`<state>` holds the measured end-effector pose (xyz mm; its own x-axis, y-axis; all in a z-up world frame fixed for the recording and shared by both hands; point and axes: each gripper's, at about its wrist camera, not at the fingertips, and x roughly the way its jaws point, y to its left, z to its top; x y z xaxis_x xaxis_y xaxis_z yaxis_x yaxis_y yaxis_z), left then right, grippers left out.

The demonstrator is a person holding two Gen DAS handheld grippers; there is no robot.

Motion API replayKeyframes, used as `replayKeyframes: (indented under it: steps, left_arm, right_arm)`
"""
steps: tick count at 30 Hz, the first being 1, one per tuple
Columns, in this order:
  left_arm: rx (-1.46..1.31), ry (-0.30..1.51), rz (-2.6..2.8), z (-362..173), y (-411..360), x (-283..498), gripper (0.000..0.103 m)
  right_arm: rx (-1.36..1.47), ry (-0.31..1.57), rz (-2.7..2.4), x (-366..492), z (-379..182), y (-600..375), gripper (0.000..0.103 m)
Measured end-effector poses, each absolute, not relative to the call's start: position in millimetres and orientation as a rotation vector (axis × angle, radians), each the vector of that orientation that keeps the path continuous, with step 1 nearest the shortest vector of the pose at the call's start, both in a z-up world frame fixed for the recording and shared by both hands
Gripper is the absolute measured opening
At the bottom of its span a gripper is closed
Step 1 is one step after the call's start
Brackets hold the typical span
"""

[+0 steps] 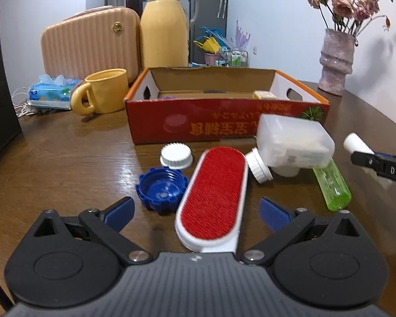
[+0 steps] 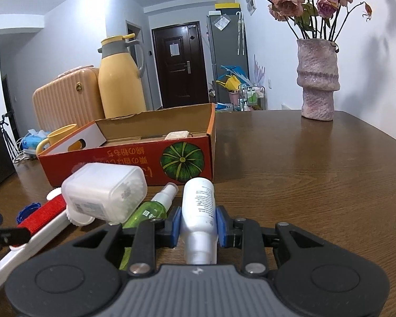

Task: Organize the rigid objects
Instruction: 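Grasp the white lotion bottle with the right tool while the left tool grasps the red lint brush, then lift and carry the lint brush and lotion bottle over the box with both tools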

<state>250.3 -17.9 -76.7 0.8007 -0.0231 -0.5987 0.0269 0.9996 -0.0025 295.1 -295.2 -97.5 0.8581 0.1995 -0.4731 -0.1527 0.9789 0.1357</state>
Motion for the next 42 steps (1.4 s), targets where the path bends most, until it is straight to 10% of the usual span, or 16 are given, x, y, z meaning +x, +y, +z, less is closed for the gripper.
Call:
replayKeyframes:
  steps: [9,42]
  left_arm:
    - [0.034,0.703,-0.053,-85.6,-30.2,255.5,0.064]
    - [-0.018,0.71,0.021,-81.4,-27.3,264.6,0.059]
  right_arm:
    - [0.099,0.494,0.201,291.3,-96.9,-295.9,0.027]
    - [0.084,0.489,0.214,286.3,-95.2,-291.3,0.027]
